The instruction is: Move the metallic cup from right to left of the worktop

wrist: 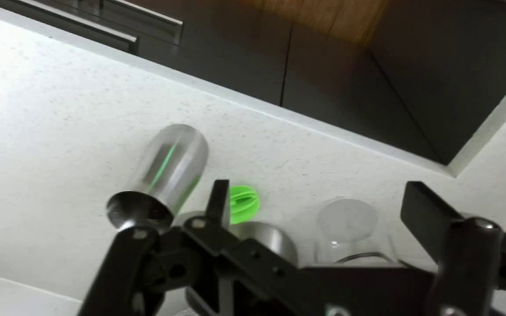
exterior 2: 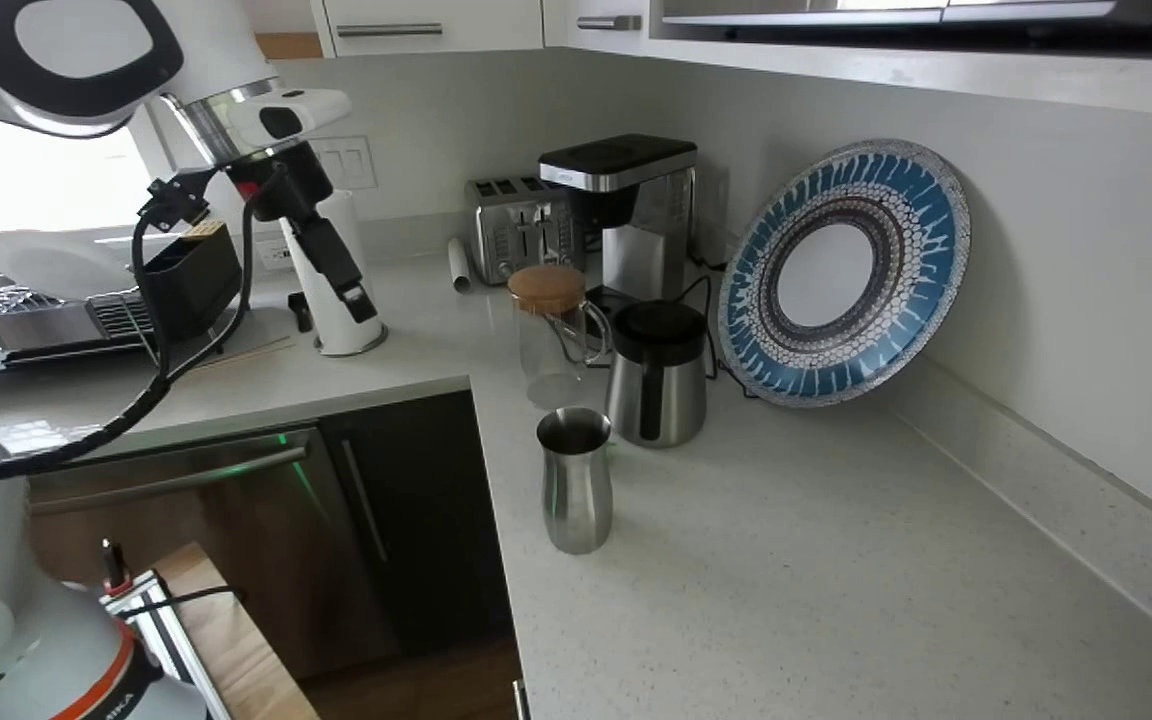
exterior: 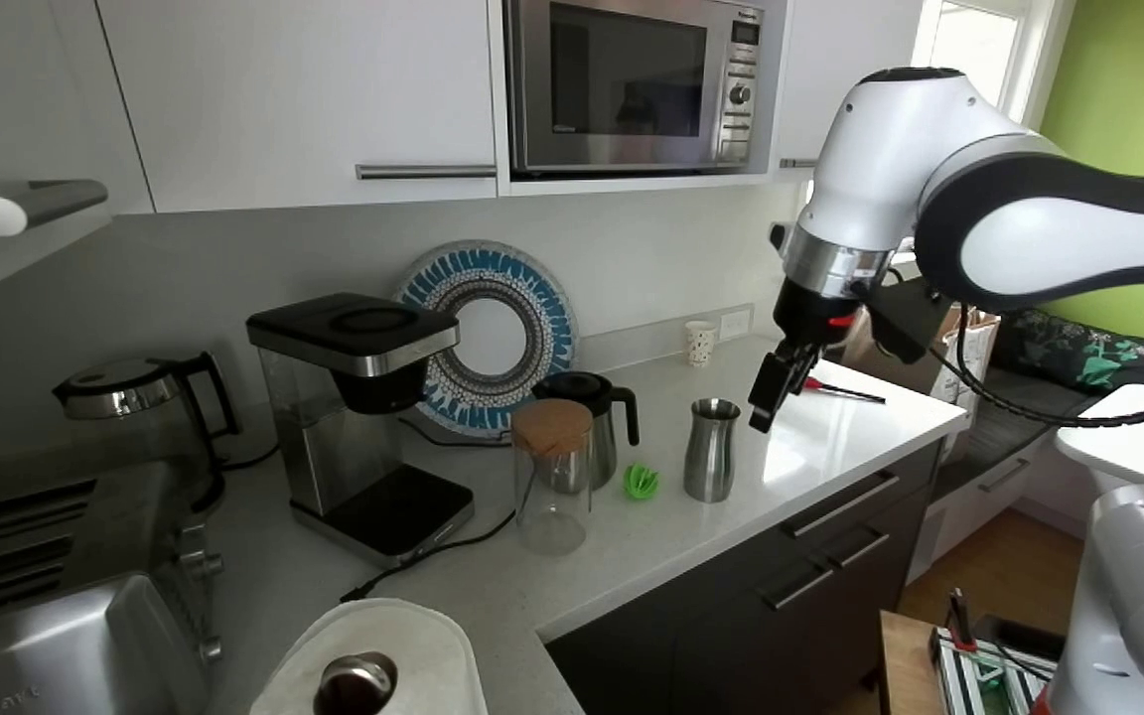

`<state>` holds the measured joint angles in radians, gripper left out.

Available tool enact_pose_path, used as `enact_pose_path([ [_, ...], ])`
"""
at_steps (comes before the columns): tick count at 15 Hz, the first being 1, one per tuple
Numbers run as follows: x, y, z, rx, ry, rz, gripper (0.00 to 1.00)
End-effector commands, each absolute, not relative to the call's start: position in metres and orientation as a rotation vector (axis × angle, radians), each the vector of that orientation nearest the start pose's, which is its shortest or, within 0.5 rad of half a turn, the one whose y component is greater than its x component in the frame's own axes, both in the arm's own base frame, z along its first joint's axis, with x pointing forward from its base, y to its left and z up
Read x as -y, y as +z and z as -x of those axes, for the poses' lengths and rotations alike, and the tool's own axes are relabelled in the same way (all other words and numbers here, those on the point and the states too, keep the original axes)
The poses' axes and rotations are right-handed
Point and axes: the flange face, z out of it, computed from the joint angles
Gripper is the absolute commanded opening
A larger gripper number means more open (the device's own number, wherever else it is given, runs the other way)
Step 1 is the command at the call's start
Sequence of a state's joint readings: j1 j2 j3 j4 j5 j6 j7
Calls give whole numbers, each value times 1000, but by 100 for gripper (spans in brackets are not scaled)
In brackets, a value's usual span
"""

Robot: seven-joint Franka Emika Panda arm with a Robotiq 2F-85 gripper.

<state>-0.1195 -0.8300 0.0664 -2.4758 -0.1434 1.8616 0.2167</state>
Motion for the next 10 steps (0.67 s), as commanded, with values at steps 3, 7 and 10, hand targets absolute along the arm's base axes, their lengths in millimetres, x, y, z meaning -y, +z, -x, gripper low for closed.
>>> enact_pose_path([
  [3, 140, 576, -350, -387, -169, 3220, 100],
  [7, 187, 570, -379, -194, -8, 3116, 100],
  [10, 206, 553, -402, -167, 165, 3082, 100],
])
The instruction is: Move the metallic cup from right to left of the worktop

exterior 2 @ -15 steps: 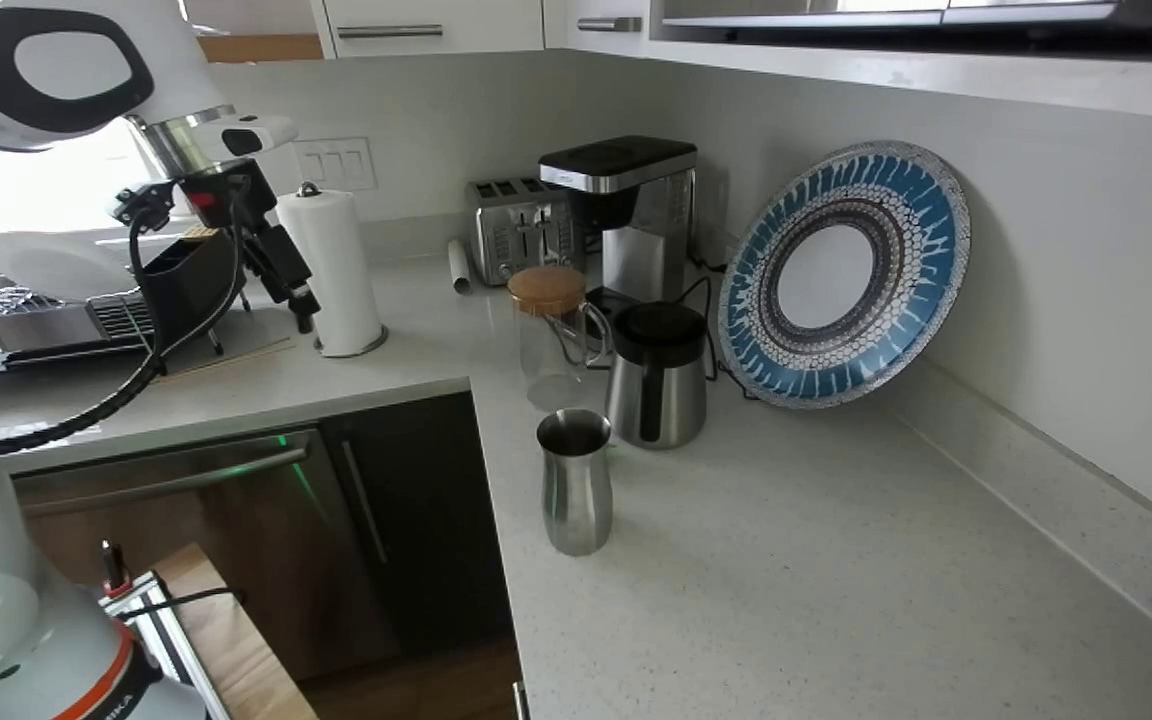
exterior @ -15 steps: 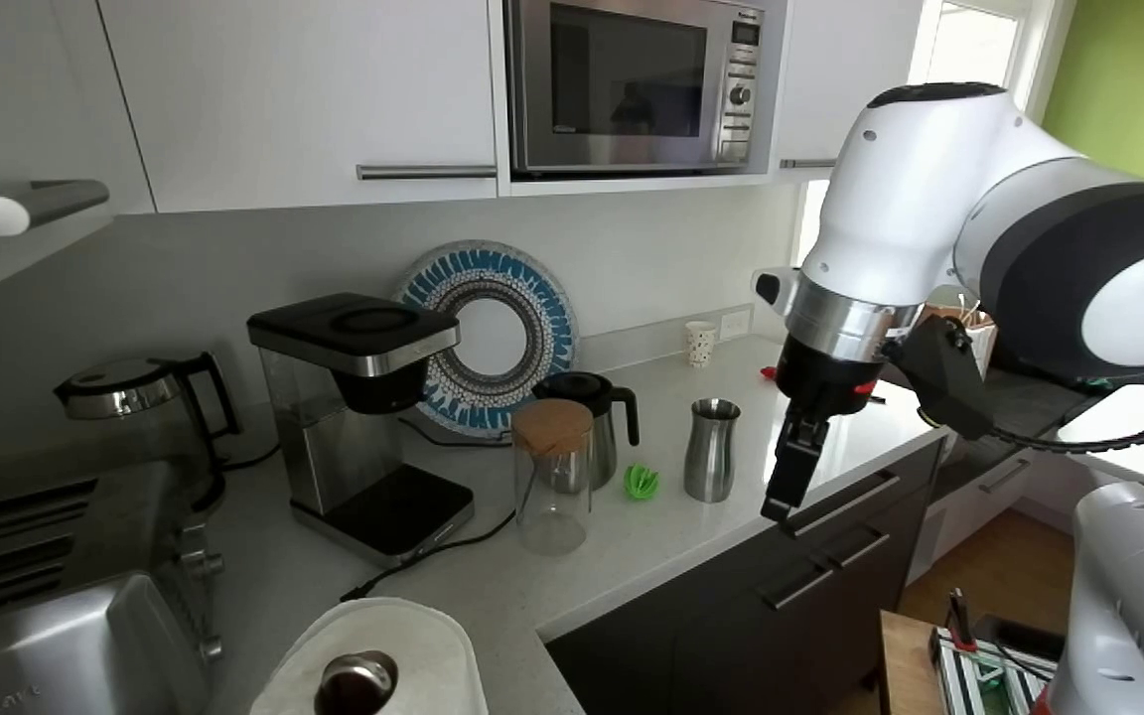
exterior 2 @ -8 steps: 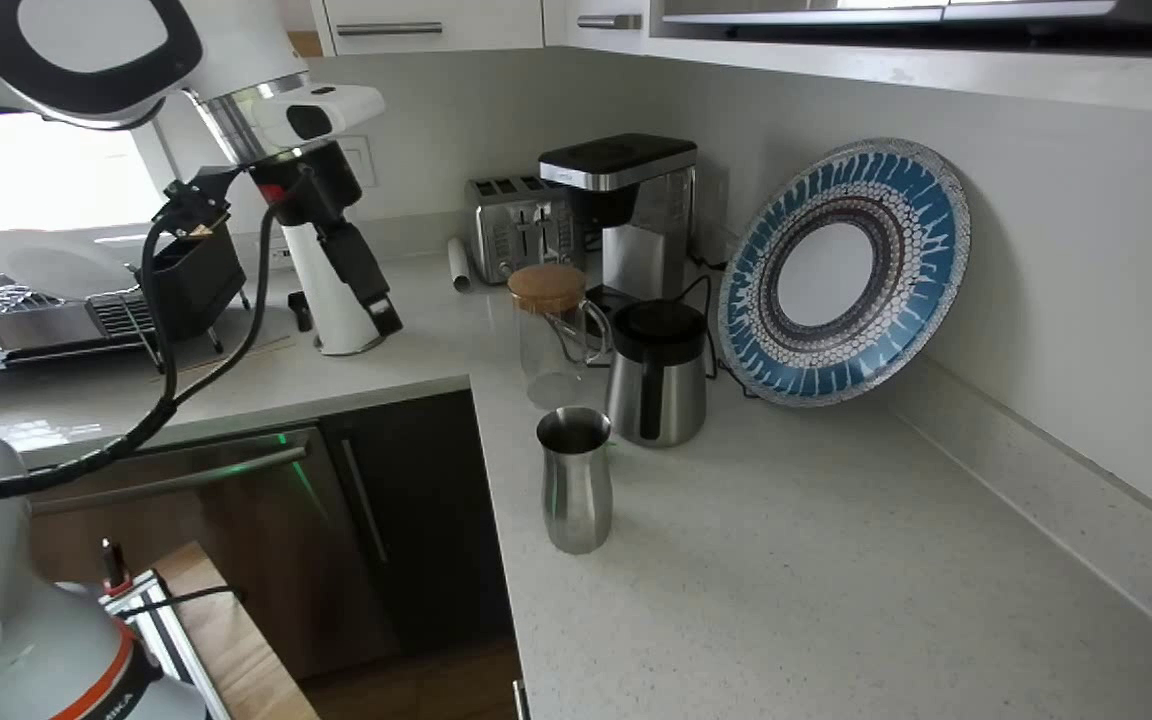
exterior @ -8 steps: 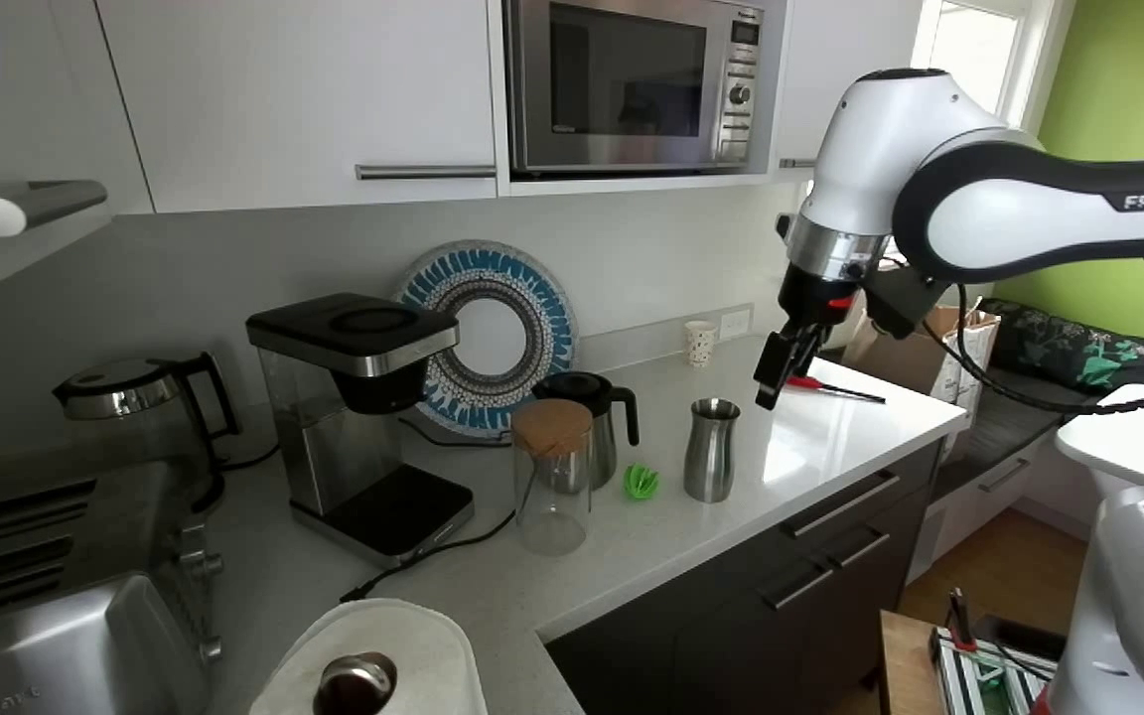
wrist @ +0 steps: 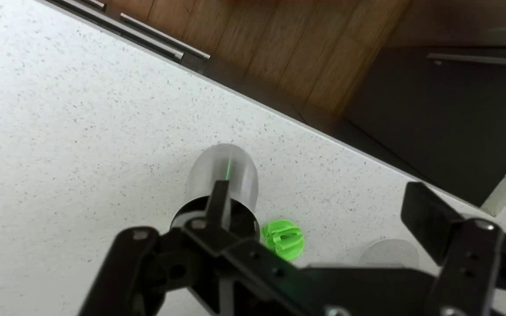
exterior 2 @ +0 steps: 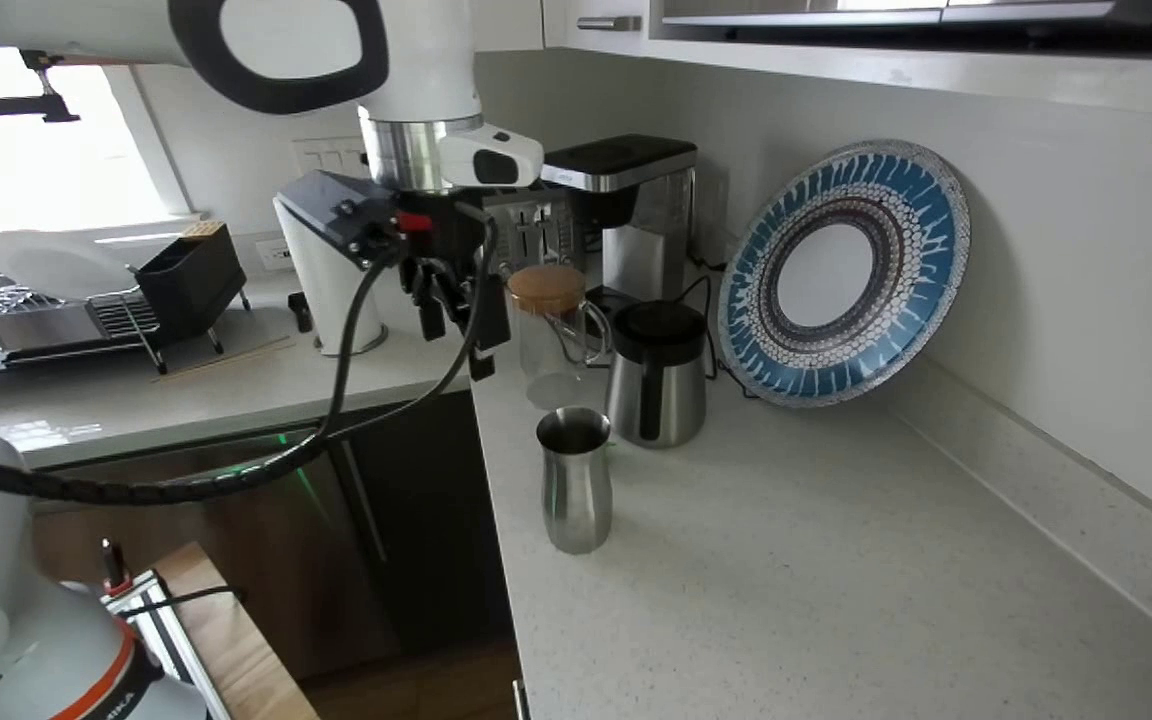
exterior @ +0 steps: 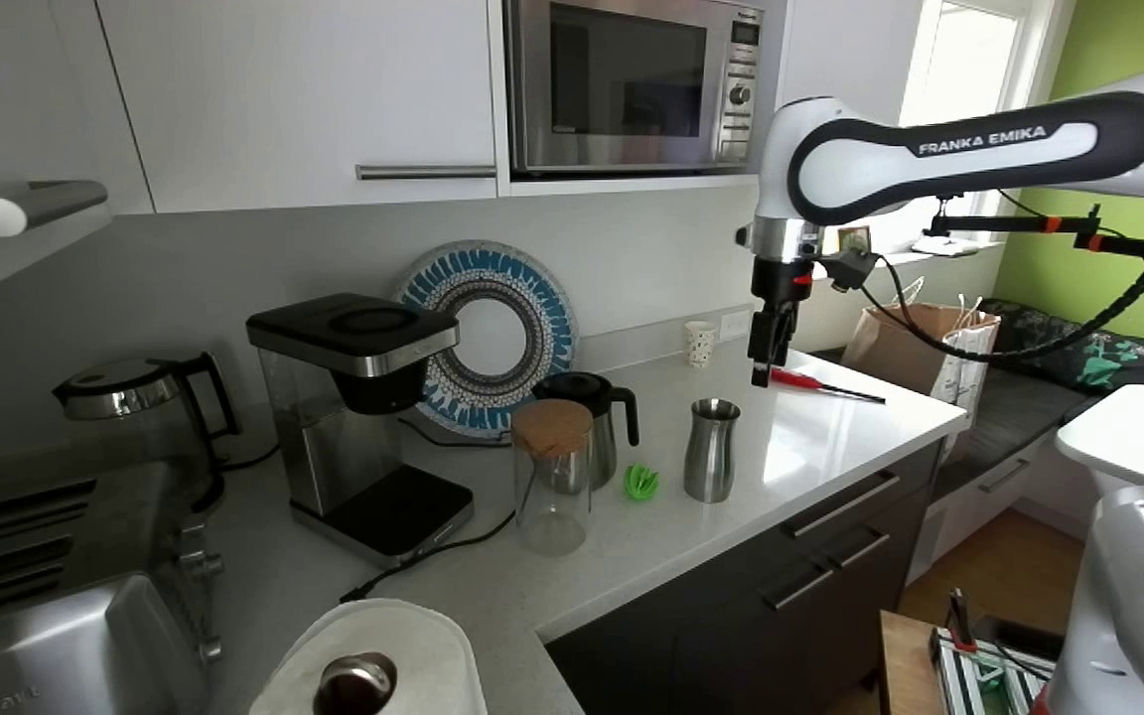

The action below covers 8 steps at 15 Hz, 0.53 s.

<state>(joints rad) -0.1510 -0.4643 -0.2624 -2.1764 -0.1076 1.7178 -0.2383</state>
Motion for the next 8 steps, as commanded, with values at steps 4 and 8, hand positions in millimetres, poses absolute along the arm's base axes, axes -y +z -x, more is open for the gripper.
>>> enact_pose_path([
  [4, 203, 549, -401, -196, 138, 3110, 100],
  [8, 201, 548, -400, -171, 115, 3141, 100],
])
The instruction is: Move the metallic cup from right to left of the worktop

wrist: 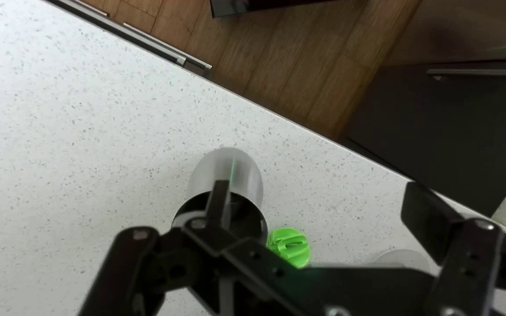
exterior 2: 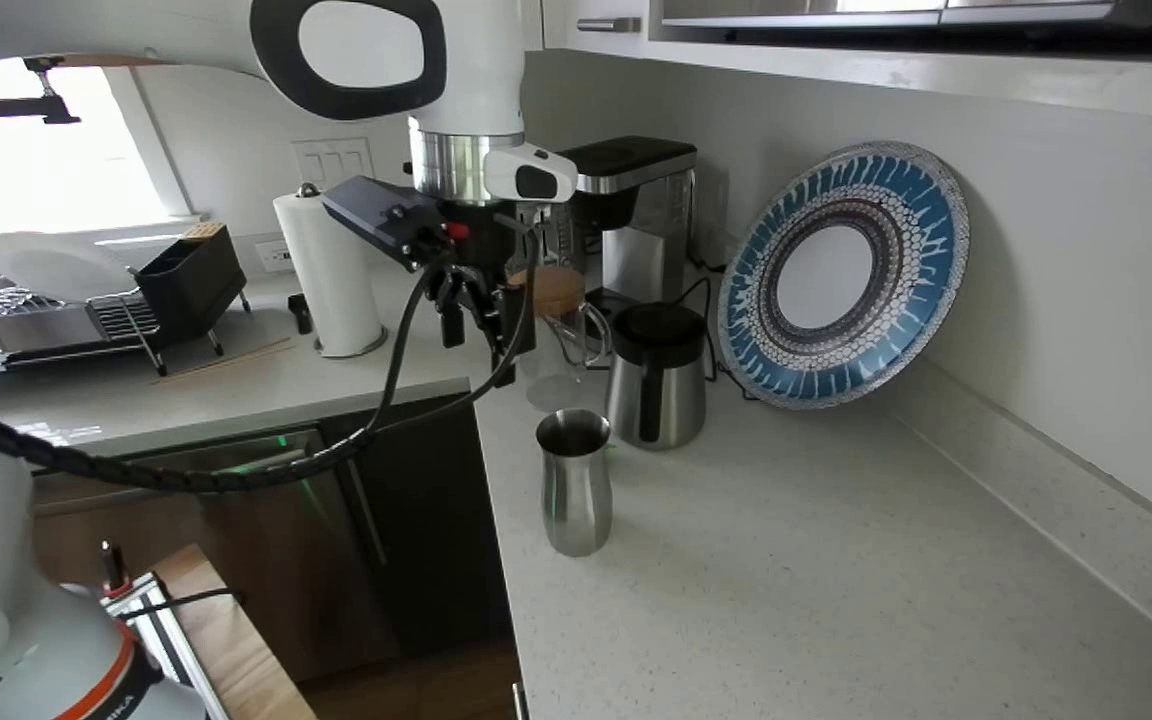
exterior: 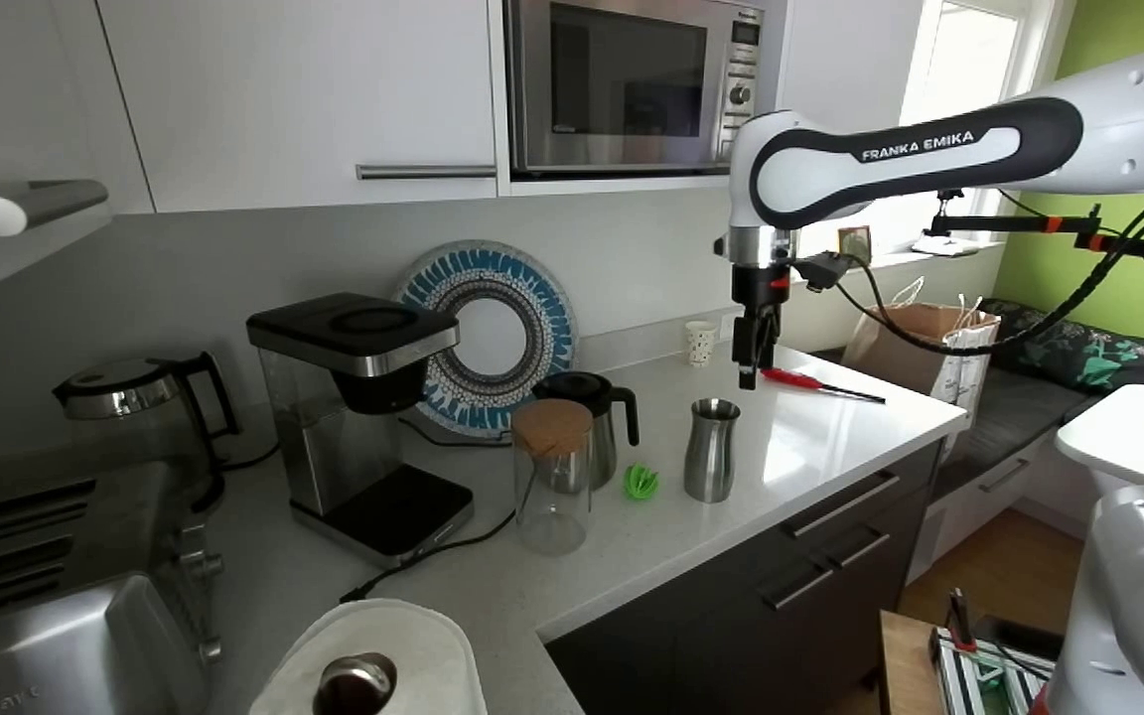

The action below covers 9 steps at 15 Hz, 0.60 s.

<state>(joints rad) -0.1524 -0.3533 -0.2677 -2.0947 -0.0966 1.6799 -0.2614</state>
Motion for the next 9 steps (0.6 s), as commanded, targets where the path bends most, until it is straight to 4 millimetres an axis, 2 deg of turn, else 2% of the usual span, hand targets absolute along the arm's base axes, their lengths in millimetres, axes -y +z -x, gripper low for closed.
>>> enact_pose_path([
  [1, 201, 541, -404, -122, 118, 3168, 100],
  [4, 202, 518, -418, 8, 138, 3204, 100],
  [9, 203, 475, -435, 94, 229, 3191, 100],
])
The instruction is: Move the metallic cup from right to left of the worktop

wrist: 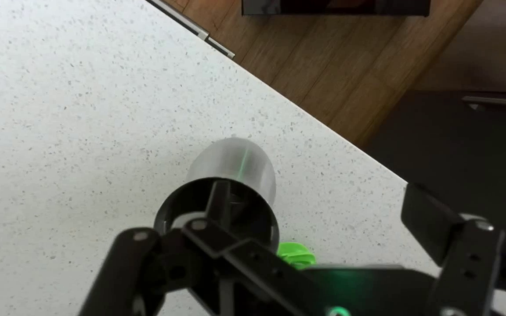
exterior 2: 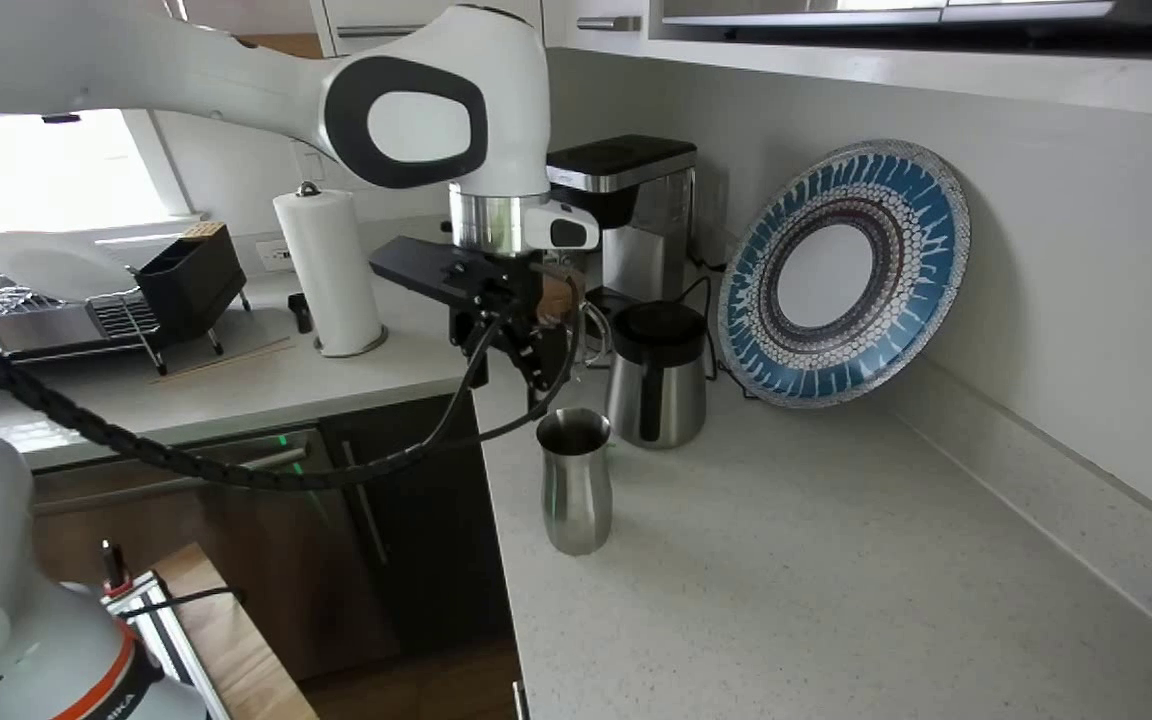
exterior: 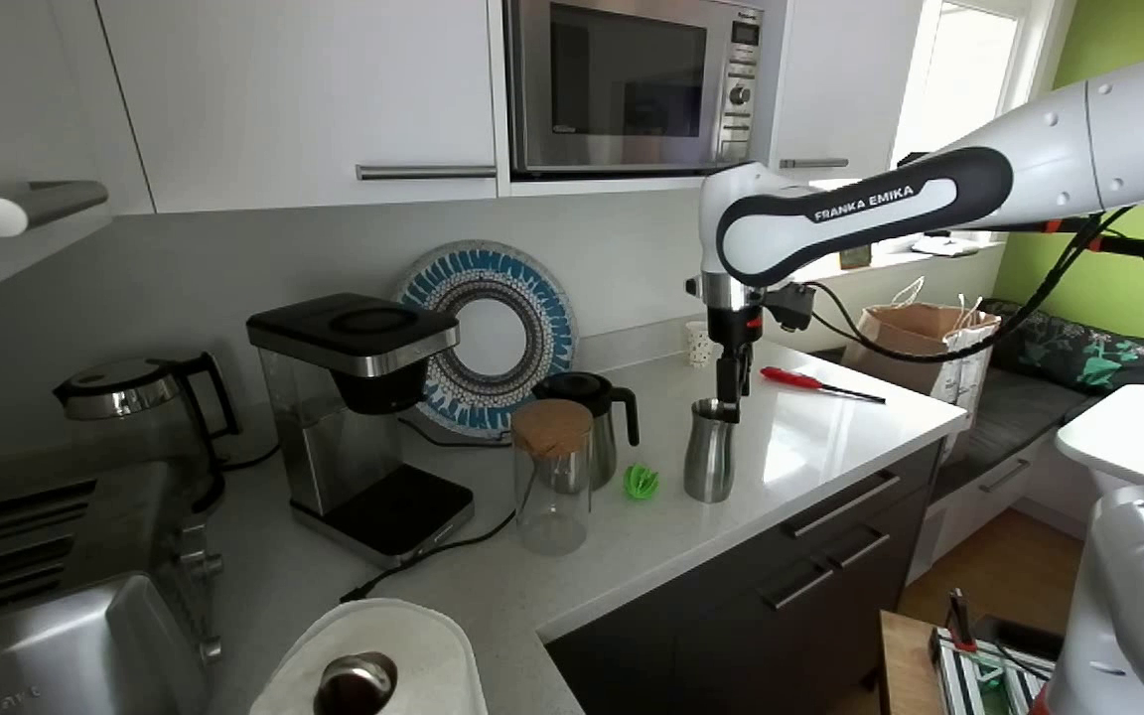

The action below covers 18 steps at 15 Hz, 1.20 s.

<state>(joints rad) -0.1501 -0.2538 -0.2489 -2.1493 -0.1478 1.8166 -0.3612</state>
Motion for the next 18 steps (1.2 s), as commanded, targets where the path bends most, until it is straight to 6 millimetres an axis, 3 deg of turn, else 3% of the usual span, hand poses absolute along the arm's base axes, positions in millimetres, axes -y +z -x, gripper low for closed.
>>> enact_pose_path([
  [1, 204, 467, -438, 113, 242, 3192, 100],
  [8, 211, 441, -457, 270, 260, 3195, 100],
  [9, 209, 439, -458, 288, 258, 3193, 81],
  [18, 209, 445, -463, 303, 178, 3279, 13],
])
